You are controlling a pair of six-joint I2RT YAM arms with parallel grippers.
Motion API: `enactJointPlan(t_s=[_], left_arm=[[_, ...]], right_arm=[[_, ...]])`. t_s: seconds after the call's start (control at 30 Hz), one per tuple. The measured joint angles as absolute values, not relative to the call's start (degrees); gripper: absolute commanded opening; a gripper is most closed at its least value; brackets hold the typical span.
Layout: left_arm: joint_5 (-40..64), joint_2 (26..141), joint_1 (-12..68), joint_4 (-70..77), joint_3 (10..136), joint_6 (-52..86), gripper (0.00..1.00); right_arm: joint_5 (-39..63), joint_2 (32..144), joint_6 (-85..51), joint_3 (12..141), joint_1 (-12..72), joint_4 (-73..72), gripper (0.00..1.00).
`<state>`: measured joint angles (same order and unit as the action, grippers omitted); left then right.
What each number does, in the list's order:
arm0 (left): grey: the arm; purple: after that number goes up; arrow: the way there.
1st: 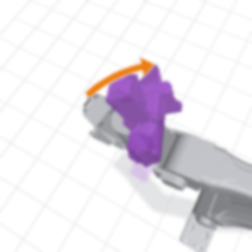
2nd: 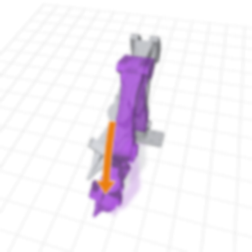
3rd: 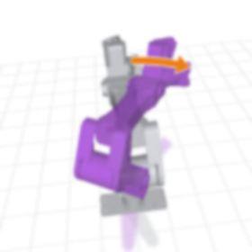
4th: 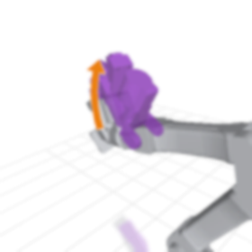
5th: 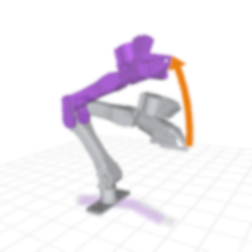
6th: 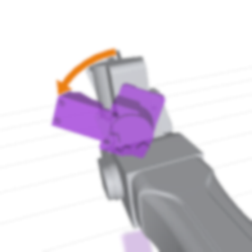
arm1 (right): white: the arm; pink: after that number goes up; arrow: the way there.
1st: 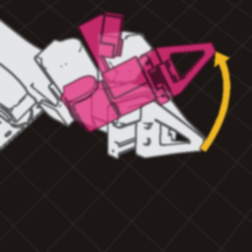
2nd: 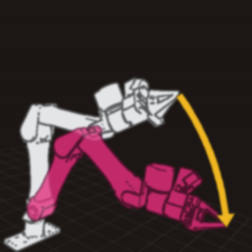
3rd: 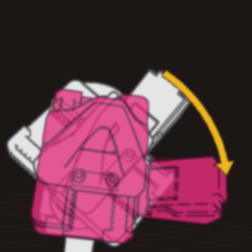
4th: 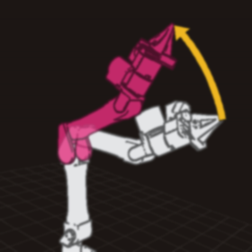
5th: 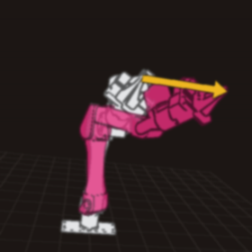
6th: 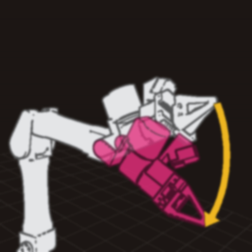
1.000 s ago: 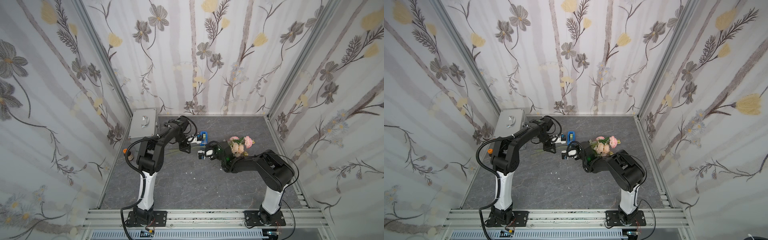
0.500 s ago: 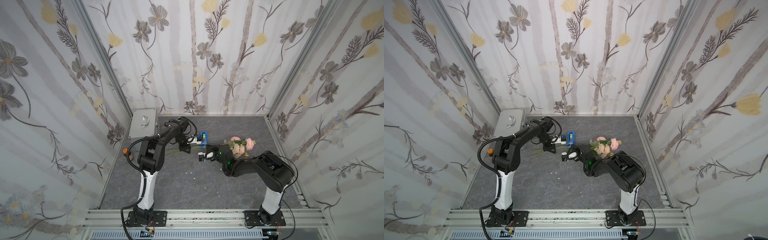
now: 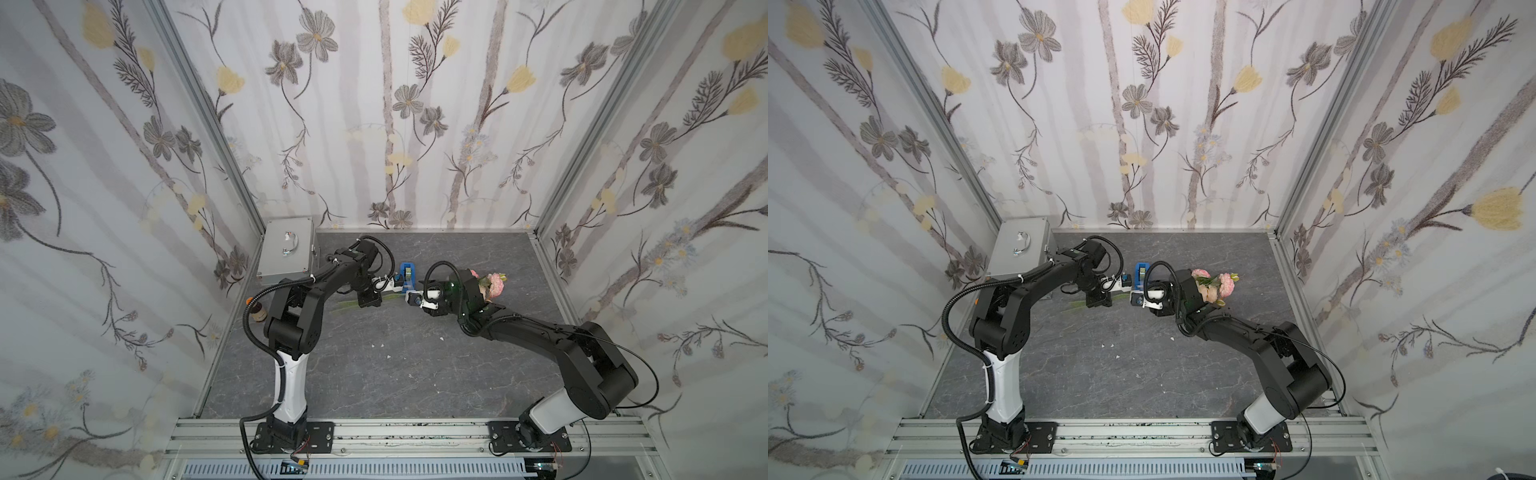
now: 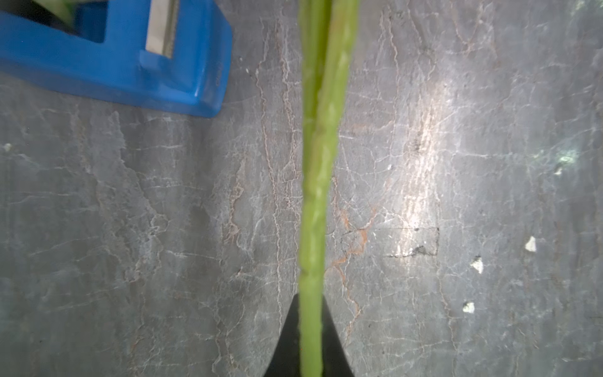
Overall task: Wrap bouquets with tape
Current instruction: Wrap the tape around the bouquet.
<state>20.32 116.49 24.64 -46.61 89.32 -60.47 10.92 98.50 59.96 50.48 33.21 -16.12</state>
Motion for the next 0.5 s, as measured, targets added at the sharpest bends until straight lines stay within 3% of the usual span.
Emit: enactJointPlan(t_s=[0.5], left_arm=[[12.2,112.8,26.2,-30.1,79.0,-64.6,0.00]], right_arm=[[17.1,110.1,57.7,68.2,31.3,6.7,0.53]])
